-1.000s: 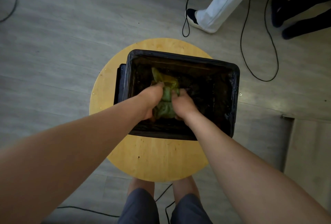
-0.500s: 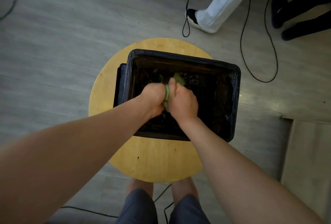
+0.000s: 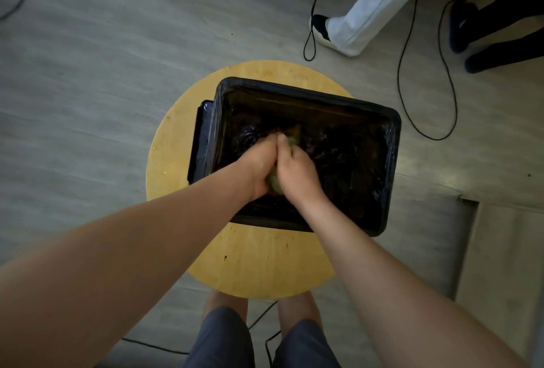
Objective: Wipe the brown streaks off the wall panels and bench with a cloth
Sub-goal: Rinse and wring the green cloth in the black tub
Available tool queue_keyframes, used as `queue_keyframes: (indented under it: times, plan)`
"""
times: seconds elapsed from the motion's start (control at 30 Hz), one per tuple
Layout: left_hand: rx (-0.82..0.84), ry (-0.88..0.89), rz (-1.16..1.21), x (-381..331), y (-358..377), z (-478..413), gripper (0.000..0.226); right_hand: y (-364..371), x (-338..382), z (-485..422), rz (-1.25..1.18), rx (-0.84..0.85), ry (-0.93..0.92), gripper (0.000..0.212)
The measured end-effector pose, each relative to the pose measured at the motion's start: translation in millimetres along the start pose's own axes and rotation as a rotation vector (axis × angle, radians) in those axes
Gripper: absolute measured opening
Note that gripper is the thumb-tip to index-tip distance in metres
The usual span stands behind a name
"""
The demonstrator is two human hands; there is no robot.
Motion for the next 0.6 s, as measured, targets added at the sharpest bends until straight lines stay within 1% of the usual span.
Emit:
queue_keyframes:
  times: [0.1, 0.17, 0.23, 0.3, 0.33, 0.37, 0.43, 0.47, 0.5, 0.57, 0.6]
  plan:
    - [0.054, -0.011, 0.026, -5.0, -1.8, 3.1, 0.035, -10.7, 27.7, 32.8, -0.081, -0.099, -0.181, 0.05]
    - [0.038, -0.013, -0.014, -8.0, -0.1, 8.6, 0.032, -16.3, 36.6, 38.8, -0.074, -0.154, -0.27, 0.05]
    - [0.001, 0.007, -0.064, -11.0, 2.5, 14.3, 0.034, -18.0, 36.0, 33.1, 0.082, -0.228, -0.329, 0.052]
    - [-0.031, 0.054, -0.133, -13.1, 3.0, 14.1, 0.031, -20.2, 30.2, 21.5, 0.306, -0.301, -0.391, 0.057]
    - [-0.047, 0.083, -0.167, -14.3, 2.4, 14.5, 0.029, -20.6, 23.4, 12.7, 0.427, -0.307, -0.399, 0.06]
    - [-0.055, 0.1, -0.193, -14.2, 1.9, 14.8, 0.028, -22.2, 13.7, 1.2, 0.529, -0.282, -0.371, 0.062]
    - [-0.061, 0.102, -0.25, -12.6, 0.9, 17.7, 0.025, -34.3, -10.4, -22.7, 0.621, -0.227, -0.199, 0.062]
    - [-0.054, 0.098, -0.267, -12.0, 0.5, 19.5, 0.022, -43.2, -20.9, -31.1, 0.614, -0.234, -0.104, 0.061]
    - [-0.047, 0.09, -0.264, -11.6, -1.1, 20.7, 0.021, -50.5, -27.3, -35.4, 0.577, -0.27, -0.046, 0.058]
    - [-0.061, 0.058, -0.257, -11.2, -6.2, 18.1, 0.026, -54.8, -35.2, -34.9, 0.448, -0.34, 0.046, 0.051]
    - [-0.062, 0.042, -0.258, -10.9, -8.0, 16.5, 0.031, -48.8, -37.5, -33.2, 0.371, -0.316, 0.108, 0.05]
Point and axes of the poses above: each hand's wrist, its own z-axis away from the middle knuckle, its own y-axis out of the palm, x = y × z, the point moved 7 cm from there along -z, towards the middle knuckle, and after that the axes turned 7 degrees about -y, right-handed, at the moved point
